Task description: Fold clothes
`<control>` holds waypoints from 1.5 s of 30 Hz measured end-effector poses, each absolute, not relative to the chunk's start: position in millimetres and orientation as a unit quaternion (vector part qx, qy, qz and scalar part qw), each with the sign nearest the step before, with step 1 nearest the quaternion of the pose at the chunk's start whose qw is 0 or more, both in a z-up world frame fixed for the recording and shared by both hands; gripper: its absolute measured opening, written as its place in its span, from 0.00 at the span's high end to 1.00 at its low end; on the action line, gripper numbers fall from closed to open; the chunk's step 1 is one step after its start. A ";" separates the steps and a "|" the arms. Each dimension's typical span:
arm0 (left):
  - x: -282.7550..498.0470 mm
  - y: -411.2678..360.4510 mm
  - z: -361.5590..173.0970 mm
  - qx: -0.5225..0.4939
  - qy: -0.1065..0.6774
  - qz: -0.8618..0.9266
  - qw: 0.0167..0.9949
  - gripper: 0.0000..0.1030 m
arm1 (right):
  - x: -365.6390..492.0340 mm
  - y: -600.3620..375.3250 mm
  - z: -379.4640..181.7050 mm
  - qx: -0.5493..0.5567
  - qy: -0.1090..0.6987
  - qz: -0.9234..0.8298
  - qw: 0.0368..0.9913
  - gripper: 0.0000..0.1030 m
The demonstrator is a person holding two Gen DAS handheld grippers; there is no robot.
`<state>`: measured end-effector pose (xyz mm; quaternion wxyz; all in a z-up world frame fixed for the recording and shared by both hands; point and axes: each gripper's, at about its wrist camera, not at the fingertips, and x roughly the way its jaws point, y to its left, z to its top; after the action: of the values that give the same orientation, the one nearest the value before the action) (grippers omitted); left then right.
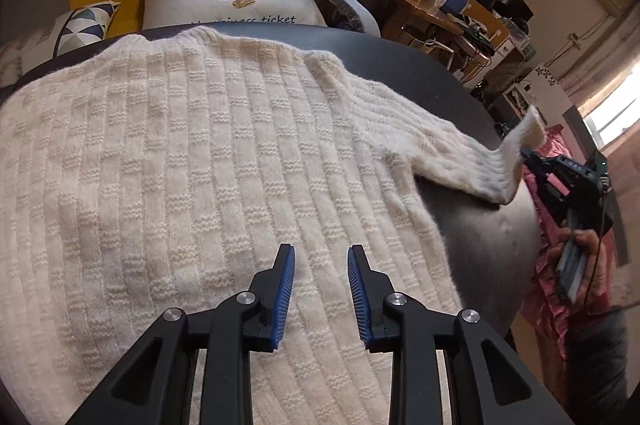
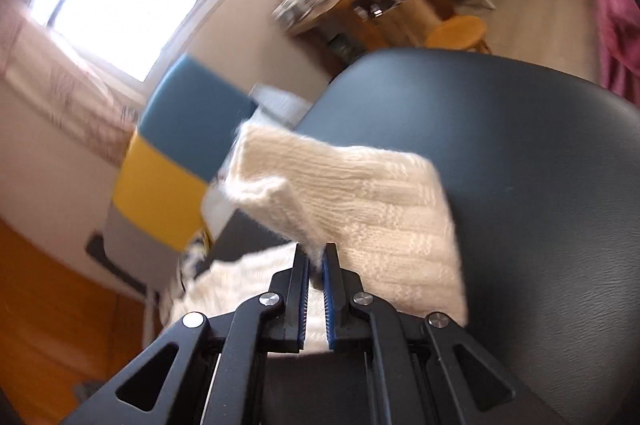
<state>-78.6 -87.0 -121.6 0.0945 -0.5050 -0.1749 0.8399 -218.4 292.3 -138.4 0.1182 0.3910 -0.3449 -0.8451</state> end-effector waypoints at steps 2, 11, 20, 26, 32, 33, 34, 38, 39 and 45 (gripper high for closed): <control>-92.4 -81.9 -112.4 -0.504 -0.201 0.831 0.122 0.72 | -217.8 275.8 -143.0 0.407 -0.321 -0.846 0.125 0.95; -183.3 -16.9 -91.0 -0.526 -0.272 0.776 0.218 0.67 | -205.9 231.1 -150.6 0.440 -0.230 -0.855 0.151 0.95; -249.1 47.5 -119.2 -0.586 -0.302 0.714 0.235 0.59 | -187.7 195.3 -144.3 0.441 -0.108 -0.875 0.169 0.95; -267.9 51.8 -147.6 -0.624 -0.322 0.677 0.221 0.54 | -189.9 181.5 -143.2 0.437 -0.067 -0.881 0.166 0.95; -272.1 47.1 -152.5 -0.619 -0.325 0.679 0.224 0.87 | -195.2 170.9 -142.4 0.431 -0.040 -0.888 0.157 0.94; -271.6 49.6 -148.6 -0.612 -0.316 0.690 0.224 0.94 | -194.7 172.1 -140.6 0.426 -0.041 -0.891 0.152 0.93; -271.1 52.1 -144.6 -0.605 -0.306 0.700 0.224 0.94 | -193.9 174.7 -138.8 0.423 -0.047 -0.893 0.150 0.91; -268.7 54.8 -131.7 -0.585 -0.295 0.724 0.217 0.94 | -186.1 191.9 -133.2 0.414 -0.093 -0.893 0.150 0.74; -267.6 53.0 -127.3 -0.580 -0.296 0.727 0.218 0.94 | -182.3 199.0 -133.1 0.415 -0.115 -0.890 0.149 0.74; -266.5 29.7 -77.7 -0.526 -0.335 0.747 0.230 0.94 | -160.5 226.2 -153.2 0.441 -0.239 -0.850 0.160 0.75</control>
<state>-266.5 29.7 -77.7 0.2298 -0.5262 -0.3348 0.7471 -160.5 226.2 -153.2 0.1603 0.4405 -0.2389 -0.8504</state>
